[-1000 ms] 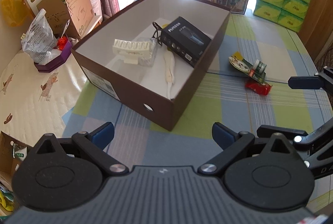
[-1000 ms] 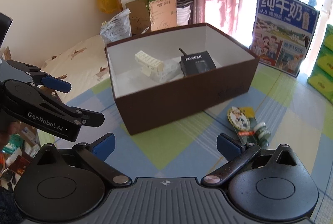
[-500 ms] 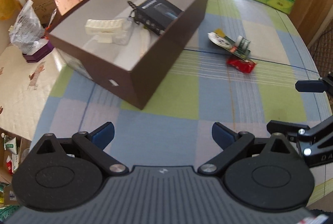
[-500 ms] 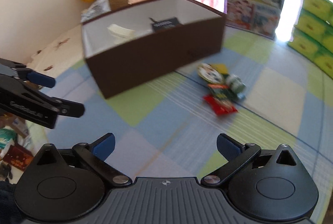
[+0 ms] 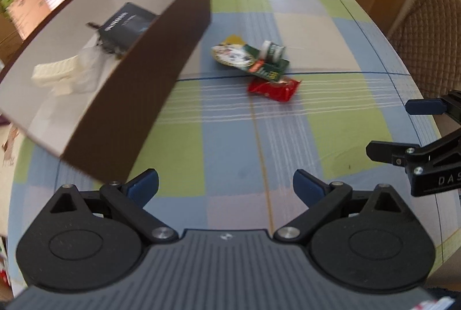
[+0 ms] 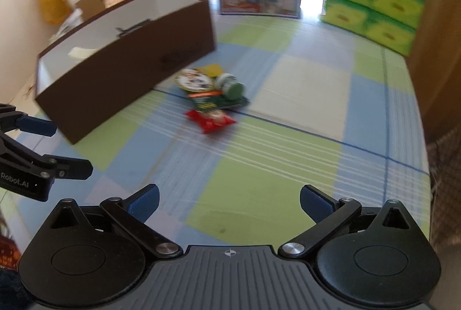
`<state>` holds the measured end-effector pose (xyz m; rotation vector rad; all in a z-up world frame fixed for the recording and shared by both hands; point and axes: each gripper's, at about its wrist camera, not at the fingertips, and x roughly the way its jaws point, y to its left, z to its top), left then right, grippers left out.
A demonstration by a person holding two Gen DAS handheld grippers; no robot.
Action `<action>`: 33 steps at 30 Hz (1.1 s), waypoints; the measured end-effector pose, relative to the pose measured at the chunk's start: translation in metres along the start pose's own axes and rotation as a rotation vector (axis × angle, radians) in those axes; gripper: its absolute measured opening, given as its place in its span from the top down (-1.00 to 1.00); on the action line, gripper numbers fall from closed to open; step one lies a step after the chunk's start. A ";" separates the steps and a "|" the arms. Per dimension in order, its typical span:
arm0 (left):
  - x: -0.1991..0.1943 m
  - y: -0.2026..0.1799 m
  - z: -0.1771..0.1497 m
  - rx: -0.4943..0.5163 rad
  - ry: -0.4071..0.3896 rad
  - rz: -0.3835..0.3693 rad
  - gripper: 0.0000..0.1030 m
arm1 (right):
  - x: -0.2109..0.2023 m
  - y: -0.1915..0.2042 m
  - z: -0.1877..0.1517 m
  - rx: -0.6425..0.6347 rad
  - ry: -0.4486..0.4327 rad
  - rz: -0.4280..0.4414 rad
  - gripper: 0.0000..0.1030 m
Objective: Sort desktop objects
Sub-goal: 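Withdraw both tools from the shoebox toward the remaining items, then grasp the green lip-balm card with the right tool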
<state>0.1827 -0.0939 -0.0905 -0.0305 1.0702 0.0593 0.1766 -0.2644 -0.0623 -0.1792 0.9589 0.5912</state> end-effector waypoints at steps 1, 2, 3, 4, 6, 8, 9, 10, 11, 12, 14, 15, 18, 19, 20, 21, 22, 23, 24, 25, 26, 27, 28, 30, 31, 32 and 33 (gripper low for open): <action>0.004 -0.002 0.003 0.009 0.000 -0.005 -0.91 | 0.001 -0.005 0.001 0.016 0.001 -0.004 -0.96; 0.009 -0.003 0.006 0.017 -0.002 -0.011 -0.90 | 0.002 -0.010 0.002 0.030 -0.002 -0.006 -0.96; 0.012 -0.005 0.010 0.024 -0.002 -0.014 -0.90 | 0.004 -0.015 0.003 0.042 -0.005 -0.006 -0.96; 0.017 -0.006 0.014 0.033 -0.003 -0.015 -0.90 | 0.007 -0.019 0.005 0.053 -0.005 -0.008 -0.96; 0.024 -0.008 0.022 0.049 -0.017 -0.017 -0.90 | 0.012 -0.026 0.008 0.067 -0.009 -0.010 -0.96; 0.031 -0.009 0.030 0.060 -0.025 -0.018 -0.89 | 0.017 -0.030 0.014 0.071 -0.017 -0.008 -0.95; 0.035 -0.010 0.034 0.064 -0.030 -0.021 -0.89 | 0.020 -0.032 0.016 0.066 -0.023 -0.004 -0.94; 0.038 -0.010 0.038 0.068 -0.033 -0.023 -0.89 | 0.023 -0.032 0.020 0.057 -0.032 0.006 -0.84; 0.042 -0.009 0.042 0.072 -0.033 -0.023 -0.89 | 0.028 -0.032 0.024 0.049 -0.034 0.016 -0.64; 0.046 -0.009 0.046 0.073 -0.033 -0.020 -0.89 | 0.033 -0.033 0.028 0.043 -0.032 0.028 -0.55; 0.055 -0.009 0.054 0.072 -0.031 -0.017 -0.85 | 0.044 -0.035 0.036 0.038 -0.035 0.060 -0.25; 0.060 -0.009 0.057 0.070 -0.027 -0.019 -0.85 | 0.049 -0.036 0.040 0.035 -0.041 0.077 -0.18; 0.071 -0.007 0.064 0.061 -0.014 -0.022 -0.85 | 0.065 -0.036 0.056 0.006 -0.049 0.127 0.12; 0.075 -0.006 0.066 0.058 -0.010 -0.023 -0.85 | 0.070 -0.036 0.061 -0.003 -0.054 0.139 0.17; 0.079 -0.005 0.068 0.055 -0.005 -0.025 -0.85 | 0.074 -0.036 0.065 -0.012 -0.058 0.146 0.18; 0.083 -0.005 0.070 0.053 0.000 -0.026 -0.85 | 0.079 -0.037 0.069 -0.019 -0.060 0.154 0.18; 0.086 -0.004 0.072 0.051 0.004 -0.029 -0.85 | 0.083 -0.037 0.074 -0.026 -0.063 0.168 0.18; 0.089 -0.002 0.074 0.049 0.008 -0.030 -0.85 | 0.087 -0.038 0.078 -0.031 -0.066 0.178 0.18; 0.092 -0.002 0.076 0.047 0.011 -0.032 -0.85 | 0.091 -0.038 0.082 -0.035 -0.065 0.187 0.18; 0.095 -0.001 0.077 0.045 0.014 -0.033 -0.85 | 0.095 -0.038 0.086 -0.042 -0.061 0.198 0.18; 0.098 0.000 0.079 0.044 0.018 -0.033 -0.85 | 0.099 -0.037 0.090 -0.052 -0.062 0.203 0.18; 0.100 0.000 0.081 0.043 0.020 -0.032 -0.85 | 0.104 -0.036 0.094 -0.063 -0.063 0.201 0.18; 0.103 0.001 0.083 0.042 0.022 -0.032 -0.85 | 0.109 -0.035 0.098 -0.075 -0.059 0.202 0.18; 0.107 0.002 0.087 0.037 0.025 -0.035 -0.85 | 0.118 -0.032 0.104 -0.091 -0.053 0.210 0.18; 0.108 0.003 0.089 0.034 0.026 -0.037 -0.85 | 0.123 -0.031 0.107 -0.099 -0.050 0.212 0.18; 0.110 0.003 0.091 0.034 0.026 -0.038 -0.85 | 0.129 -0.029 0.110 -0.107 -0.045 0.214 0.18; 0.111 0.003 0.092 0.034 0.026 -0.037 -0.85 | 0.134 -0.028 0.112 -0.114 -0.041 0.212 0.18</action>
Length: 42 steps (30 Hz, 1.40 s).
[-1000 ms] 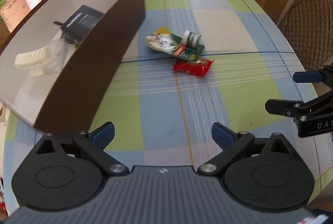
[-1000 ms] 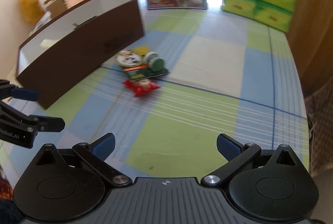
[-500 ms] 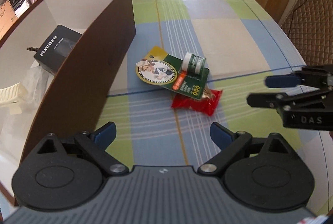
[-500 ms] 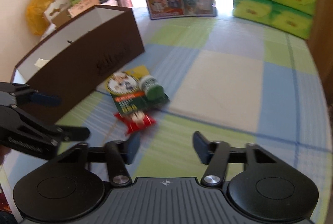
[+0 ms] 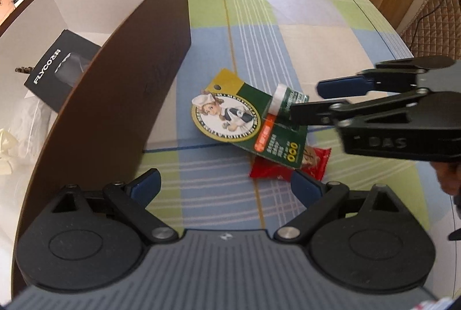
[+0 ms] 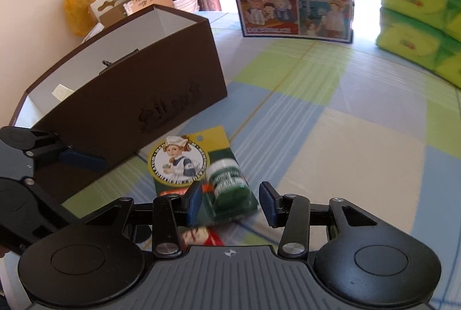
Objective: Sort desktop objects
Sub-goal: 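Grasp the green lip-balm card with the right tool, then grasp the red snack packet with the left tool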
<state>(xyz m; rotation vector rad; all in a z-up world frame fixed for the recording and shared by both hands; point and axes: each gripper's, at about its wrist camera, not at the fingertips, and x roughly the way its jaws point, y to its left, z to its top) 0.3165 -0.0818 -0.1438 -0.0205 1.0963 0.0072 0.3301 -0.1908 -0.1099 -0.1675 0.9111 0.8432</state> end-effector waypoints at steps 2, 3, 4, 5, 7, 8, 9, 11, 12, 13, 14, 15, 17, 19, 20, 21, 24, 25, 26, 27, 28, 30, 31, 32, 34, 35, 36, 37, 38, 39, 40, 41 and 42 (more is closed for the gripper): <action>0.002 0.001 0.003 0.001 0.001 0.001 -0.84 | 0.010 0.001 0.003 -0.018 0.011 -0.001 0.18; 0.003 0.001 0.004 0.001 0.002 -0.003 -0.84 | 0.014 0.000 0.003 -0.025 0.017 -0.002 0.18; 0.005 0.001 0.005 0.001 0.003 -0.006 -0.84 | 0.016 0.001 0.003 -0.035 0.020 -0.011 0.20; 0.005 0.001 0.005 0.002 0.004 -0.007 -0.84 | 0.017 0.001 0.003 -0.046 0.016 -0.004 0.32; 0.006 0.000 0.005 0.009 0.004 -0.007 -0.84 | 0.013 0.001 0.001 -0.037 -0.005 -0.021 0.32; 0.006 0.000 0.005 0.012 0.004 -0.010 -0.84 | 0.011 -0.002 0.000 -0.019 -0.010 -0.031 0.33; 0.006 0.000 0.005 0.014 0.003 -0.018 -0.84 | 0.009 -0.005 -0.002 0.002 -0.016 -0.050 0.33; 0.006 -0.002 0.005 0.026 -0.001 -0.038 -0.84 | 0.003 -0.014 -0.006 0.043 -0.021 -0.105 0.33; 0.006 -0.003 0.005 0.039 -0.004 -0.051 -0.84 | 0.000 -0.019 -0.008 0.064 -0.021 -0.128 0.33; 0.006 -0.005 0.005 0.055 -0.006 -0.064 -0.84 | -0.004 -0.026 -0.011 0.088 -0.021 -0.150 0.33; 0.007 -0.008 0.005 0.072 -0.009 -0.078 -0.83 | -0.008 -0.031 -0.014 0.106 -0.021 -0.166 0.33; 0.007 -0.011 0.005 0.095 -0.012 -0.097 -0.83 | -0.012 -0.035 -0.016 0.115 -0.023 -0.181 0.33; 0.008 -0.018 0.004 0.135 -0.022 -0.127 -0.83 | -0.021 -0.041 -0.022 0.123 -0.024 -0.226 0.33; 0.011 -0.025 0.004 0.175 -0.033 -0.146 -0.81 | -0.028 -0.045 -0.029 0.119 -0.016 -0.263 0.33; 0.013 -0.029 0.003 0.191 -0.038 -0.148 -0.79 | -0.031 -0.046 -0.033 0.112 -0.010 -0.285 0.33; 0.015 -0.032 0.003 0.206 -0.041 -0.151 -0.77 | -0.035 -0.047 -0.038 0.108 -0.004 -0.310 0.33; 0.025 -0.037 0.005 0.227 -0.040 -0.153 -0.57 | -0.046 -0.049 -0.055 0.120 0.001 -0.344 0.33; 0.028 -0.038 0.005 0.231 -0.039 -0.155 -0.47 | -0.050 -0.049 -0.060 0.128 0.004 -0.350 0.33; 0.031 -0.039 0.005 0.236 -0.036 -0.157 -0.37 | -0.054 -0.049 -0.064 0.133 0.007 -0.356 0.33; 0.032 -0.040 0.004 0.242 -0.034 -0.161 -0.33 | -0.058 -0.049 -0.069 0.140 0.011 -0.362 0.33; 0.034 -0.041 0.003 0.247 -0.035 -0.161 -0.27 | -0.060 -0.048 -0.071 0.147 0.013 -0.367 0.33; 0.038 -0.043 0.002 0.263 -0.039 -0.157 -0.16 | -0.065 -0.045 -0.077 0.156 0.016 -0.369 0.33; 0.038 -0.043 -0.001 0.268 -0.040 -0.157 -0.07 | -0.067 -0.044 -0.080 0.156 0.018 -0.372 0.33; 0.039 -0.044 -0.002 0.270 -0.040 -0.148 -0.04 | -0.069 -0.042 -0.082 0.156 0.021 -0.375 0.33; 0.040 -0.044 -0.003 0.279 -0.056 -0.149 0.03 | -0.070 -0.038 -0.084 0.149 0.027 -0.372 0.33; 0.039 -0.045 -0.004 0.284 -0.062 -0.149 0.08 | -0.070 -0.036 -0.085 0.143 0.031 -0.368 0.33; 0.038 -0.045 -0.005 0.287 -0.065 -0.147 0.11 | -0.070 -0.033 -0.086 0.136 0.034 -0.365 0.33; 0.038 -0.046 -0.006 0.290 -0.064 -0.144 0.14 | -0.070 -0.030 -0.087 0.128 0.036 -0.361 0.33; 0.036 -0.046 -0.008 0.292 -0.062 -0.140 0.15 | -0.070 -0.027 -0.089 0.122 0.039 -0.356 0.33; 0.035 -0.045 -0.009 0.292 -0.058 -0.135 0.16 | -0.070 -0.024 -0.090 0.118 0.042 -0.351 0.33; 0.033 -0.044 -0.011 0.290 -0.054 -0.130 0.17 | -0.069 -0.022 -0.091 0.116 0.045 -0.346 0.33; 0.031 -0.042 -0.014 0.285 -0.047 -0.124 0.17 | -0.069 -0.019 -0.092 0.114 0.047 -0.340 0.33; 0.028 -0.039 -0.018 0.278 -0.041 -0.121 0.17 | -0.070 -0.017 -0.093 0.111 0.050 -0.334 0.33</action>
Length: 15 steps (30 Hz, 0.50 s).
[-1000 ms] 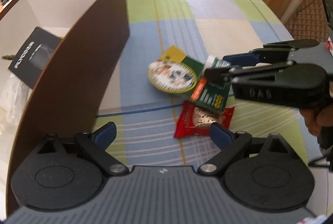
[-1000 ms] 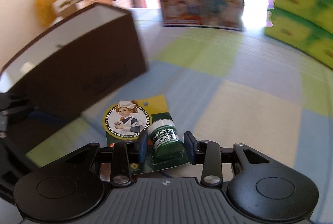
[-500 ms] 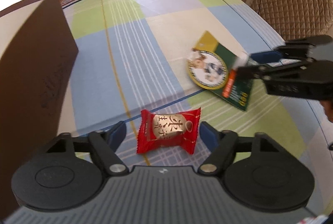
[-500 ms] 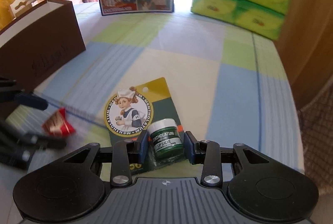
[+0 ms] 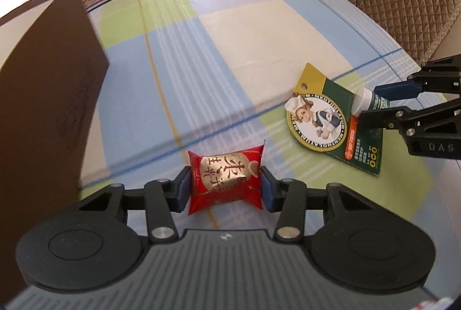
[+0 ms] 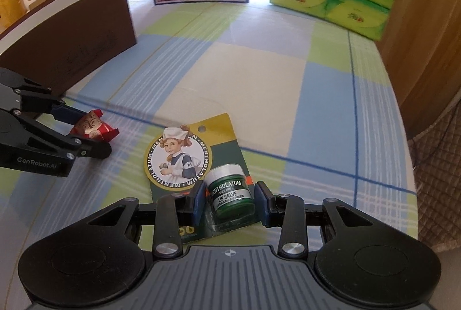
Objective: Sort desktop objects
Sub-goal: 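Grasp the red snack packet with the left tool, then carry the red snack packet and lip-balm card over the shoebox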
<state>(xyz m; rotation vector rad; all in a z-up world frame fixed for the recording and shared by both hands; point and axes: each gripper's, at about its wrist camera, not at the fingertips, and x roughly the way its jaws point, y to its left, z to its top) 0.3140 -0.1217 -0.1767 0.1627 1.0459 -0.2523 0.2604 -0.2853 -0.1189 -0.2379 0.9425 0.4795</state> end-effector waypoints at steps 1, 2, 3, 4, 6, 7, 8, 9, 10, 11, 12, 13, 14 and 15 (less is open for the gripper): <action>-0.003 0.002 -0.004 -0.009 0.008 0.003 0.17 | -0.001 0.002 -0.001 -0.006 0.003 0.005 0.33; -0.007 0.004 -0.010 -0.022 0.018 0.008 0.17 | -0.002 0.004 -0.002 -0.014 0.005 0.010 0.33; -0.011 0.006 -0.015 -0.035 0.027 0.010 0.17 | -0.002 0.006 -0.003 -0.024 0.007 0.013 0.33; -0.015 0.008 -0.021 -0.048 0.036 0.013 0.17 | -0.003 0.008 -0.003 -0.032 0.009 0.015 0.33; -0.023 0.012 -0.033 -0.070 0.052 0.023 0.17 | -0.002 0.010 -0.003 -0.040 0.012 0.022 0.33; -0.026 0.013 -0.038 -0.081 0.060 0.029 0.17 | -0.002 0.011 -0.002 -0.040 0.012 0.022 0.33; -0.030 0.015 -0.043 -0.094 0.069 0.036 0.17 | -0.002 0.011 -0.002 -0.041 0.014 0.022 0.33; -0.034 0.017 -0.047 -0.107 0.076 0.043 0.17 | -0.001 0.011 -0.001 -0.044 0.016 0.023 0.33; -0.037 0.018 -0.051 -0.120 0.083 0.047 0.17 | 0.000 0.011 0.000 -0.046 0.017 0.022 0.33; -0.040 0.020 -0.057 -0.136 0.087 0.048 0.17 | 0.000 0.012 0.001 -0.051 0.016 0.023 0.33; -0.043 0.022 -0.061 -0.150 0.091 0.049 0.17 | 0.001 0.013 0.002 -0.059 0.017 0.022 0.33; -0.045 0.022 -0.063 -0.161 0.094 0.051 0.17 | 0.002 0.013 0.002 -0.067 0.017 0.021 0.33; -0.047 0.021 -0.067 -0.169 0.097 0.054 0.17 | 0.003 0.014 0.002 -0.073 0.016 0.021 0.33; -0.049 0.021 -0.069 -0.175 0.099 0.058 0.17 | 0.004 0.014 0.002 -0.077 0.016 0.020 0.33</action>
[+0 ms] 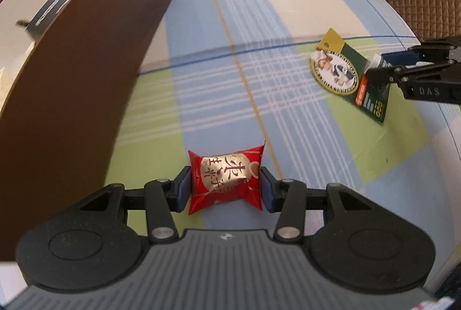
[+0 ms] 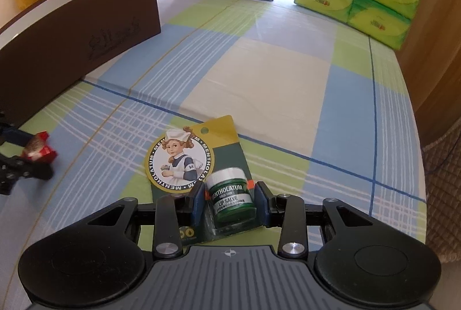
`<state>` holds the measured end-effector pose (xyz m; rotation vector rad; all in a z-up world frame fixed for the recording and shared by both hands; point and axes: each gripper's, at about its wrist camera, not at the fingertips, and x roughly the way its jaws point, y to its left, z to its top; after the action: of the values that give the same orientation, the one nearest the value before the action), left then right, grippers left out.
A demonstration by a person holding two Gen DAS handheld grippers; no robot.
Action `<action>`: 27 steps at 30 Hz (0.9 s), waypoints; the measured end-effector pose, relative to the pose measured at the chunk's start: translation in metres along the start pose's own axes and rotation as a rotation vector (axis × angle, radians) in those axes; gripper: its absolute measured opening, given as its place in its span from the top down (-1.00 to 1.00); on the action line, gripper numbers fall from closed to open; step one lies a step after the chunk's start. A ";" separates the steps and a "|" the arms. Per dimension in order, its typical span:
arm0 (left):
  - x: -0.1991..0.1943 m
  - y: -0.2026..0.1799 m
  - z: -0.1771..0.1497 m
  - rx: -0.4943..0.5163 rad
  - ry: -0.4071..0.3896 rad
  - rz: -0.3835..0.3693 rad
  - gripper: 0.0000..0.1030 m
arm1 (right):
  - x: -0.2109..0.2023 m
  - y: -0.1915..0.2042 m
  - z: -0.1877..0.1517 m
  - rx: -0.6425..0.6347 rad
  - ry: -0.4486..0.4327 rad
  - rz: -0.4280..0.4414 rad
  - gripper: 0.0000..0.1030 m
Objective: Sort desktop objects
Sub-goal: 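Carry the red snack packet and lip-balm card over the shoebox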
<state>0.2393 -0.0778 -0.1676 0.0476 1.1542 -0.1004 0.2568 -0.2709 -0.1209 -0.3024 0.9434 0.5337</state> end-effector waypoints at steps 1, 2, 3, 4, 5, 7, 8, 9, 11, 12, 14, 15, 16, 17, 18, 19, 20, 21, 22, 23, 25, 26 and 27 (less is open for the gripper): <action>-0.001 -0.001 -0.002 -0.005 0.002 0.005 0.17 | 0.001 0.000 0.000 -0.003 0.000 0.001 0.33; -0.003 0.000 -0.005 -0.011 0.002 0.008 0.17 | 0.003 0.001 0.000 -0.009 0.003 0.003 0.33; -0.004 0.000 -0.007 -0.016 0.001 0.009 0.17 | 0.004 0.001 0.000 -0.017 0.012 0.002 0.33; -0.006 0.001 -0.009 -0.022 0.000 0.010 0.17 | 0.007 0.002 0.000 -0.027 0.022 0.002 0.33; -0.009 0.003 -0.012 -0.027 -0.002 0.010 0.17 | 0.006 0.003 -0.002 -0.030 0.013 0.007 0.33; -0.011 0.003 -0.017 -0.034 -0.004 0.011 0.17 | 0.004 0.004 -0.004 -0.037 0.012 0.014 0.34; -0.012 0.002 -0.019 -0.037 -0.003 0.013 0.17 | 0.003 0.006 -0.006 -0.041 0.012 0.009 0.38; -0.013 0.001 -0.021 -0.040 -0.002 0.013 0.17 | 0.002 0.008 -0.008 -0.041 0.014 0.008 0.40; -0.015 0.000 -0.025 -0.045 0.005 0.013 0.17 | -0.001 0.012 -0.011 -0.038 0.021 0.018 0.41; -0.016 -0.001 -0.027 -0.045 0.006 0.013 0.17 | -0.003 0.015 -0.013 -0.040 0.026 0.019 0.41; -0.019 -0.004 -0.031 -0.042 0.005 0.008 0.17 | -0.008 0.022 -0.018 -0.046 0.036 0.033 0.42; -0.020 -0.005 -0.033 -0.040 0.003 0.004 0.17 | -0.011 0.026 -0.021 -0.045 0.042 0.038 0.42; -0.022 -0.006 -0.035 -0.038 -0.001 -0.001 0.17 | -0.013 0.030 -0.023 -0.042 0.049 0.046 0.42; -0.025 -0.008 -0.036 -0.034 -0.007 -0.007 0.17 | -0.016 0.034 -0.025 -0.036 0.057 0.058 0.42; -0.027 -0.009 -0.037 -0.031 -0.014 -0.012 0.17 | -0.019 0.038 -0.028 -0.028 0.061 0.072 0.42; -0.030 -0.010 -0.038 -0.029 -0.022 -0.016 0.17 | -0.023 0.041 -0.031 -0.023 0.063 0.087 0.42; -0.033 -0.011 -0.039 -0.029 -0.030 -0.020 0.17 | -0.028 0.045 -0.032 -0.022 0.063 0.096 0.42; -0.037 -0.011 -0.040 -0.029 -0.039 -0.023 0.17 | -0.032 0.049 -0.033 -0.022 0.062 0.103 0.42; -0.042 -0.011 -0.040 -0.029 -0.050 -0.027 0.17 | -0.037 0.053 -0.033 -0.024 0.058 0.110 0.42; -0.047 -0.011 -0.041 -0.028 -0.064 -0.029 0.17 | -0.041 0.056 -0.033 -0.026 0.051 0.118 0.42; -0.059 -0.010 -0.041 -0.029 -0.093 -0.035 0.17 | -0.051 0.063 -0.030 -0.026 0.036 0.131 0.42; -0.066 -0.008 -0.042 -0.033 -0.109 -0.039 0.17 | -0.055 0.065 -0.026 -0.024 0.030 0.137 0.42; -0.074 -0.006 -0.042 -0.040 -0.126 -0.044 0.17 | -0.059 0.068 -0.022 -0.021 0.022 0.144 0.42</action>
<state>0.1713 -0.0762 -0.1168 -0.0192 1.0307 -0.1175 0.1757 -0.2428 -0.0852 -0.2607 0.9865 0.6741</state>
